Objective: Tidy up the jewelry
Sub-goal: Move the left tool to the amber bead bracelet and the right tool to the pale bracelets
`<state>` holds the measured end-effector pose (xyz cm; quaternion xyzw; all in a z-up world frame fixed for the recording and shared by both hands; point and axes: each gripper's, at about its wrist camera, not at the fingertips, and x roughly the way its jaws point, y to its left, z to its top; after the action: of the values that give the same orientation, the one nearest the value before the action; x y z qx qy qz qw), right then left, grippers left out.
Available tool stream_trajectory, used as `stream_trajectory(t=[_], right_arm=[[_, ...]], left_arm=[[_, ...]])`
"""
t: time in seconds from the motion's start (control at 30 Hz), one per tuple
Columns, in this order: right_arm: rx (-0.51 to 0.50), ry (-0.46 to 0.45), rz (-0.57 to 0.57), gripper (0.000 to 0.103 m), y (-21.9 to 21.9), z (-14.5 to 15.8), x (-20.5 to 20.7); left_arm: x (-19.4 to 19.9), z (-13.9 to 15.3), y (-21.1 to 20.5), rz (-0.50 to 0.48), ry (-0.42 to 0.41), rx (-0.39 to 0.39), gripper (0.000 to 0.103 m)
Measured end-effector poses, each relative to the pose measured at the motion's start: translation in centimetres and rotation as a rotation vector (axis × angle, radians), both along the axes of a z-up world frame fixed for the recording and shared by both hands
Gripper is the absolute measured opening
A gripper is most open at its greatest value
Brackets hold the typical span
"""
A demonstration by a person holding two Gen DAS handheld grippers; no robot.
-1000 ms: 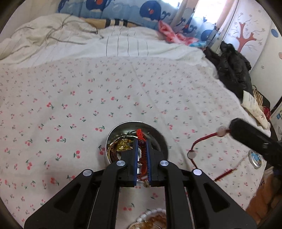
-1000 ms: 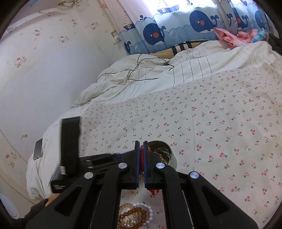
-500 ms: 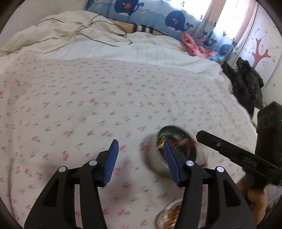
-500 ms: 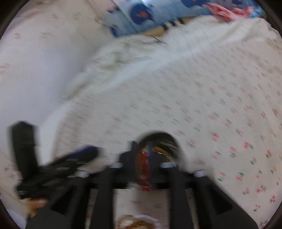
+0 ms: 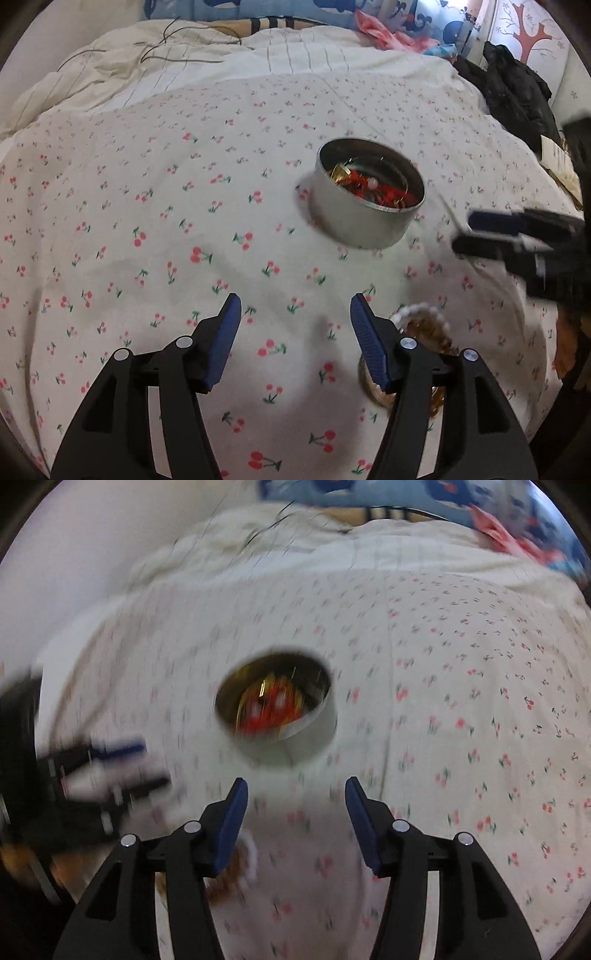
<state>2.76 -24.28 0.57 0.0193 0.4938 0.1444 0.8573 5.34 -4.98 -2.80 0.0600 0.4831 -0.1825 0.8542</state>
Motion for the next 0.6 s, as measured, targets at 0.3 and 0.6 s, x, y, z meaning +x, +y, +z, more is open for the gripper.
stream_trajectory(t=[0.3,0.6], right_arm=[[-0.160,0.026,0.065,0.056,1.3,-2.5,-3.2],[-0.187,0.046,0.052,0.069,0.9,-2.9,-3.1]], left_arm=[[-3.9,0.5,-1.3,-0.191,-0.021,-0.008,0.059],[-6.3,-1.1,-3.3,-0.305,0.011,0.043,0.027]])
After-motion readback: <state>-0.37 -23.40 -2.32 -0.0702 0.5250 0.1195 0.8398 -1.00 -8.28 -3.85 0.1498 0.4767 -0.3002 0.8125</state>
